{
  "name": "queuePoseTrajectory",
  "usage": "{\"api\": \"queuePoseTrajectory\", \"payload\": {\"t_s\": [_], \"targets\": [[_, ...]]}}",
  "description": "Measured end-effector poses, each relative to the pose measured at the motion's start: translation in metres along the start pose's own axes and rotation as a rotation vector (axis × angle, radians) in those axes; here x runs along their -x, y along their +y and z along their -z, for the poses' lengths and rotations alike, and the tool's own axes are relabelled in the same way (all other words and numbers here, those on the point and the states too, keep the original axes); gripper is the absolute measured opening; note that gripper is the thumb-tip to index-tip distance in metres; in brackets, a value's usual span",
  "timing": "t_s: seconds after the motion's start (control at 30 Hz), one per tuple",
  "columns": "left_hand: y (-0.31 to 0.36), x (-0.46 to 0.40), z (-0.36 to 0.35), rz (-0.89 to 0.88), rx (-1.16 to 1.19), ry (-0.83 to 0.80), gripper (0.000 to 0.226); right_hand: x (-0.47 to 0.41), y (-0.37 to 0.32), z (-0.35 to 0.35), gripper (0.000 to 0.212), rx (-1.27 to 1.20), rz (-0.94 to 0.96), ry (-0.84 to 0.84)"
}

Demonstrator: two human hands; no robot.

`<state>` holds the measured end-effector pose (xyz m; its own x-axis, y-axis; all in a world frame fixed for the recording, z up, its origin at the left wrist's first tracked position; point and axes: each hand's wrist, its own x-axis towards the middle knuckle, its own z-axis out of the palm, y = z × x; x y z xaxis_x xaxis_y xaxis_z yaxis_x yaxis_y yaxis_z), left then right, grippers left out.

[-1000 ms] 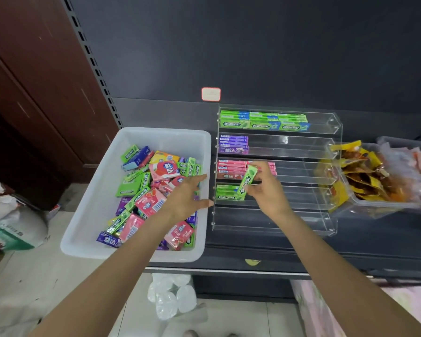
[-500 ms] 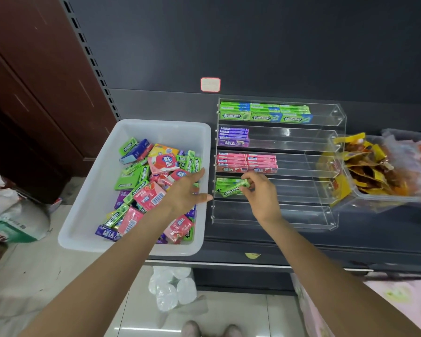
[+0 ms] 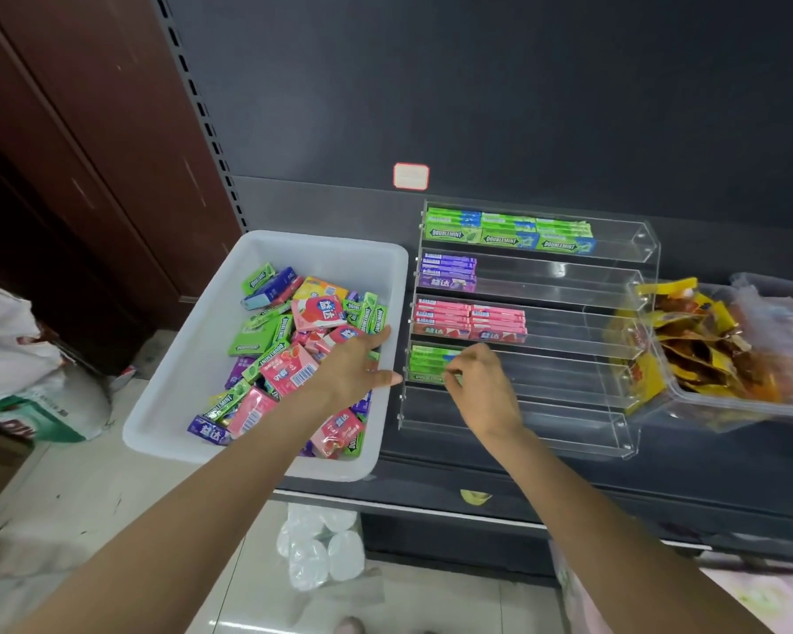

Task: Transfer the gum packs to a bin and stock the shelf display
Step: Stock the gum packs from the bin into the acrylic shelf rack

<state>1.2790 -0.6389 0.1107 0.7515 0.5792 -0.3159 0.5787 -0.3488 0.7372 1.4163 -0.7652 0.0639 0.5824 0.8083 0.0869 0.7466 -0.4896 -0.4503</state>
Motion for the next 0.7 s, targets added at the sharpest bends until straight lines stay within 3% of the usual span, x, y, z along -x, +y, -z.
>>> {"api": "queuePoseTrajectory", "payload": {"t_s": [0.1, 0.3, 0.5, 0.6, 0.7], "targets": [[0.000, 0.009, 0.002, -0.045, -0.033, 0.037, 0.062, 0.000, -0.018, 0.001, 0.023, -0.049, 0.028, 0.034], [-0.030, 0.026, 0.056, -0.167, -0.023, 0.335, 0.017, -0.020, -0.087, 0.005, 0.022, -0.233, 0.172, 0.069], [-0.101, 0.019, 0.157, -0.090, -0.045, 0.559, 0.014, -0.064, -0.171, -0.033, 0.023, -0.284, 0.215, -0.017], [-0.138, -0.006, 0.197, -0.058, -0.019, 0.511, 0.017, -0.092, -0.204, -0.060, 0.025, -0.249, 0.188, 0.001], [-0.159, -0.035, 0.219, -0.060, -0.050, 0.396, 0.035, -0.120, -0.227, -0.084, 0.036, -0.176, 0.092, -0.063]]}}
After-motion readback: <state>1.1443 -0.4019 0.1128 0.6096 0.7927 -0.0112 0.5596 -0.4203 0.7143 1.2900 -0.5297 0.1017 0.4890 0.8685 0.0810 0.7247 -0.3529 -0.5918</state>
